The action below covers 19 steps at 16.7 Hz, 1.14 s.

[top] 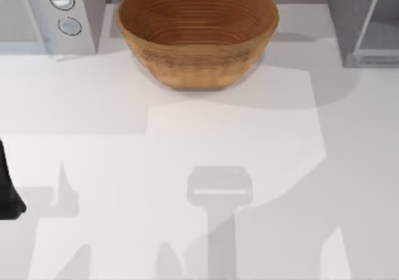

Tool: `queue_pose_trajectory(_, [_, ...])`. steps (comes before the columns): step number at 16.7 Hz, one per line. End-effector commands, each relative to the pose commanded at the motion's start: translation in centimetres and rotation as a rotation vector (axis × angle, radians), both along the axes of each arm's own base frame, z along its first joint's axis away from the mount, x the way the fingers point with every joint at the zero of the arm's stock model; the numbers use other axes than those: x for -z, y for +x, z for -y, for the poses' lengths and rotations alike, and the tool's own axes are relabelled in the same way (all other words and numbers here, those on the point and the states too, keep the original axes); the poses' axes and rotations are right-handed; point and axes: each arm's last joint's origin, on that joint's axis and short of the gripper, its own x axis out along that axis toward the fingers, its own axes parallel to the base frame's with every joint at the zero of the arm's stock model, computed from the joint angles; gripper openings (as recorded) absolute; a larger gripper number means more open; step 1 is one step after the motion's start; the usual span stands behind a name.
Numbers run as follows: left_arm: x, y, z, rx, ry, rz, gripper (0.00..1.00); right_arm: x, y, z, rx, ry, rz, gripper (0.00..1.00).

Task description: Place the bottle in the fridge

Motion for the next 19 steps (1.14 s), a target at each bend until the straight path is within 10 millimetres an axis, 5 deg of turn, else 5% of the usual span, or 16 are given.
queue_pose_trajectory(13, [0.0, 0.0, 0.0, 0.0, 0.0, 0.0, 1.0, 0.0, 0.0, 0.0, 0.0, 0.0, 0.0, 0.98])
queue_pose_trajectory(19, [0.0, 0.0, 0.0, 0.0, 0.0, 0.0, 1.0, 0.0, 0.0, 0.0, 0.0, 0.0, 0.0, 1.0])
